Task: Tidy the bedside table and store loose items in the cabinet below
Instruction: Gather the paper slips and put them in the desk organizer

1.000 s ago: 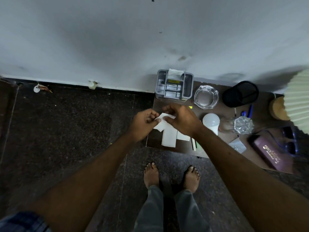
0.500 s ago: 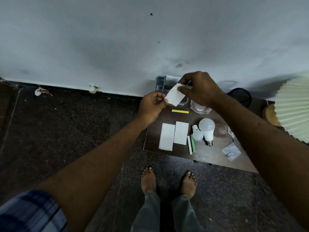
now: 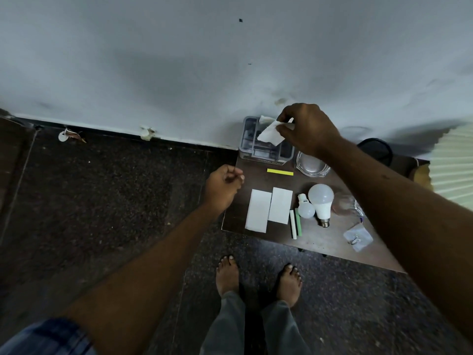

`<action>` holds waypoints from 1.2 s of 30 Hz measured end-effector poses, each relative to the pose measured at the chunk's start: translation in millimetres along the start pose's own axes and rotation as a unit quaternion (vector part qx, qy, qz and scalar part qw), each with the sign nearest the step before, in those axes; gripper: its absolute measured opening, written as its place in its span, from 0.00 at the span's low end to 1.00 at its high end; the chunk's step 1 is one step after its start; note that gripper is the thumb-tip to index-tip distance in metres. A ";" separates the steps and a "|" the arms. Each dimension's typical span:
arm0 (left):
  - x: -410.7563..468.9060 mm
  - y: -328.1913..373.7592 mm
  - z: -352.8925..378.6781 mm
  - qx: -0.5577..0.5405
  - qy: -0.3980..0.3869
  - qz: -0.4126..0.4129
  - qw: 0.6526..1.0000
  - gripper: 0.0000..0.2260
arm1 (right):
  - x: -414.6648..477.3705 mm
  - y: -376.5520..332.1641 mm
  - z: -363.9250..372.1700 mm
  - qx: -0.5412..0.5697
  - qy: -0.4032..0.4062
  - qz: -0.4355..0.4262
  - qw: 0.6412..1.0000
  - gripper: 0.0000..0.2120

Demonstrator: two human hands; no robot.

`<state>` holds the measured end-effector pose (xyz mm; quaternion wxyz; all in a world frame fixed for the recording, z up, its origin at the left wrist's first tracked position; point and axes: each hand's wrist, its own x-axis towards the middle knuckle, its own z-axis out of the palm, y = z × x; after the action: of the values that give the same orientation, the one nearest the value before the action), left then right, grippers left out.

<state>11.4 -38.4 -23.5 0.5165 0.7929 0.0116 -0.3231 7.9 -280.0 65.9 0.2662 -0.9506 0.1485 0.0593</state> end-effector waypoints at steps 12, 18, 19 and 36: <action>-9.3 -50.5 -4.1 0.064 -0.002 -0.069 0.996 0.08 | 8.9 -2.1 20.7 -0.074 -0.039 -0.007 0.996 0.09; -10.8 -66.6 -4.9 0.070 -0.003 -0.090 0.994 0.08 | 15.3 -5.9 27.5 -0.086 -0.052 -0.005 0.995 0.10; -11.5 -67.5 -5.5 0.069 -0.004 -0.092 0.993 0.08 | 16.4 -6.3 28.3 -0.088 -0.055 -0.006 0.995 0.10; -13.4 -68.4 -1.6 0.082 -0.016 -0.097 0.992 0.08 | 16.2 1.5 33.7 -0.123 -0.020 -0.015 0.992 0.16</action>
<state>-22.5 -0.9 -71.6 0.4157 0.8226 0.0537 -0.3842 21.7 -267.6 33.4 0.1513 -0.9768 0.1206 0.0918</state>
